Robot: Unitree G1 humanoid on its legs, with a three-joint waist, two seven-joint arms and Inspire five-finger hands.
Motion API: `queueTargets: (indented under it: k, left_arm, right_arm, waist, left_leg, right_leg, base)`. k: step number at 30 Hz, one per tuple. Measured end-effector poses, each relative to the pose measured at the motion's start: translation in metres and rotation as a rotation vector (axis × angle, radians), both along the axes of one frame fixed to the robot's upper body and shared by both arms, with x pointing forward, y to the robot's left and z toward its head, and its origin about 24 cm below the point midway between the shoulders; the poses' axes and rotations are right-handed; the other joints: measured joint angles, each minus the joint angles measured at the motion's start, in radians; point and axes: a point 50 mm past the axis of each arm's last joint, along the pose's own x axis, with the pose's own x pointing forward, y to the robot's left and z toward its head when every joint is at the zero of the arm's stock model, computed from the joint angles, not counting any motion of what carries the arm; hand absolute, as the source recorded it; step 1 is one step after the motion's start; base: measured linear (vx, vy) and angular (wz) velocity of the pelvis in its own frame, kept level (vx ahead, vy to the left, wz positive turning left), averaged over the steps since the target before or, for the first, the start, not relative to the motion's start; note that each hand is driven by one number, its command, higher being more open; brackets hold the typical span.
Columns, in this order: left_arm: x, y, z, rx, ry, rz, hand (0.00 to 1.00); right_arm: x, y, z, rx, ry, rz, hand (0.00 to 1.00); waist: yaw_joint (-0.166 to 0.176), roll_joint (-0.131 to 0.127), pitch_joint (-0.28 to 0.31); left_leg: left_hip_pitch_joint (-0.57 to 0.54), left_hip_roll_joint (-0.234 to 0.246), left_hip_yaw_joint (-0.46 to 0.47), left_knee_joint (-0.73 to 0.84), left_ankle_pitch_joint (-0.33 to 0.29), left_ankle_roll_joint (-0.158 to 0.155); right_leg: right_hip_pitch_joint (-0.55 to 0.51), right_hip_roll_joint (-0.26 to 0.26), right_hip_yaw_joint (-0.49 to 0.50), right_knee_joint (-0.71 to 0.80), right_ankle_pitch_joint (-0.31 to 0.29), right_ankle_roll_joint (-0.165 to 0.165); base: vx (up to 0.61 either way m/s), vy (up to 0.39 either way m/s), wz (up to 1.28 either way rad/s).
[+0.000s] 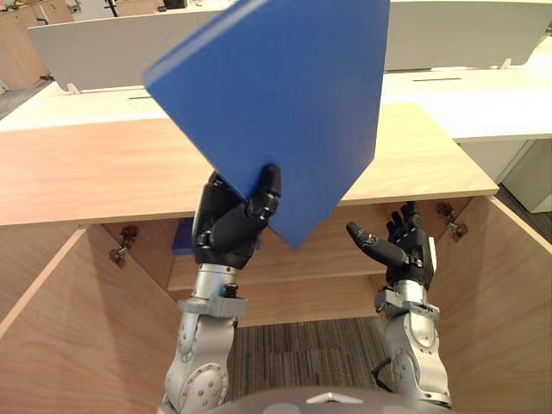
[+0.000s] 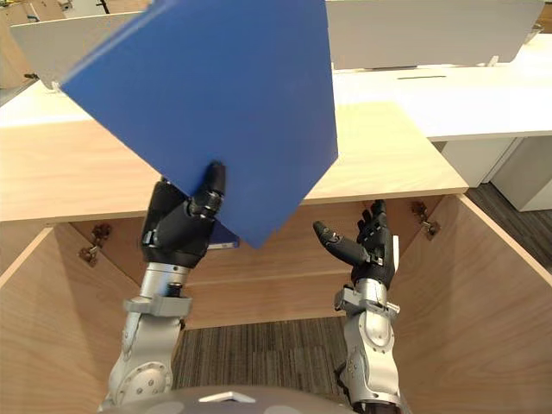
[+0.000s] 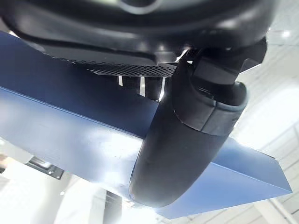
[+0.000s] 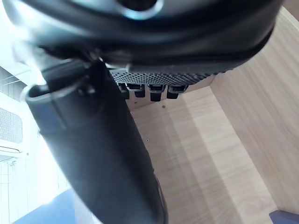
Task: Walk over to the cabinet, pick up the folder, carry it to the office cabinet, place the folder inside the office cabinet, then close the office cabinet door
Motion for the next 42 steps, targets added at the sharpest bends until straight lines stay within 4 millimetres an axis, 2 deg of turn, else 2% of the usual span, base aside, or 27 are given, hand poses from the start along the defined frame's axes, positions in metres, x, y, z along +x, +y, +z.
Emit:
queueTargets:
  k: [8, 12, 20, 33, 35, 39, 42]
  left_arm:
    - [-0.001, -0.001, -0.012, 0.046, 0.014, -0.063, 0.00]
    - [-0.006, 0.000, -0.023, 0.049, 0.058, -0.104, 0.00]
    - [-0.006, 0.009, -0.028, 0.068, 0.044, -0.129, 0.00]
    - [-0.006, 0.024, -0.036, 0.152, 0.054, -0.062, 0.00]
    - [-0.005, 0.027, -0.036, 0.187, 0.051, -0.036, 0.00]
    - [-0.003, 0.032, -0.045, 0.246, 0.088, 0.000, 0.00]
    - [-0.002, 0.040, -0.045, 0.267, 0.097, 0.038, 0.00]
  right_arm:
    - [0.001, -0.001, 0.004, 0.044, -0.023, 0.006, 1.00]
    - [0.001, -0.004, 0.005, 0.023, -0.017, 0.032, 1.00]
    - [0.002, -0.011, 0.007, -0.026, -0.008, 0.094, 1.00]
    - [0.002, -0.012, 0.006, -0.025, -0.009, 0.134, 1.00]
    - [-0.001, -0.010, 0.011, -0.022, -0.037, 0.134, 1.00]
    - [-0.007, -0.017, 0.064, -0.124, -0.301, 0.119, 1.00]
    - [-0.013, -0.027, 0.087, -0.174, -0.430, 0.055, 1.00]
  waist:
    - [0.000, 0.009, 0.008]
    - [0.001, 0.009, 0.008]
    - [0.000, 0.009, 0.008]
    - [-0.001, 0.011, 0.008]
    - [-0.002, 0.012, 0.007]
    - [-0.010, 0.013, 0.005]
    - [-0.021, 0.007, 0.004]
  left_leg:
    - [-0.002, -0.003, 0.008, 0.019, -0.017, 0.006]
    - [-0.003, -0.003, 0.018, 0.026, -0.023, 0.008]
    - [-0.022, -0.003, 0.021, 0.043, -0.029, 0.011]
    - [-0.021, -0.003, 0.045, 0.047, -0.031, 0.013]
    - [-0.022, -0.004, 0.058, 0.047, -0.032, 0.015]
    - [-0.020, -0.006, 0.086, 0.054, -0.037, 0.022]
    - [-0.020, -0.010, 0.106, 0.059, -0.039, 0.024]
  right_leg:
    - [0.000, -0.003, 0.018, 0.005, 0.001, 0.001]
    - [-0.003, -0.003, 0.028, 0.006, 0.001, 0.002]
    - [-0.023, -0.004, 0.034, 0.021, 0.002, 0.003]
    - [-0.039, -0.002, 0.060, 0.030, 0.007, 0.007]
    - [-0.046, -0.002, 0.074, 0.030, 0.011, 0.010]
    - [-0.052, -0.004, 0.103, 0.021, 0.031, 0.020]
    - [-0.054, -0.011, 0.120, 0.004, 0.042, 0.027]
  base:
    - [0.01, -0.002, -0.02]
    - [0.01, -0.010, -0.07]
    - [0.00, -0.003, -0.01]
    - [0.00, -0.008, -0.05]
    - [0.00, 0.009, -0.19]
    - [-0.02, 0.023, -0.20]
    - [-0.05, 0.030, -0.18]
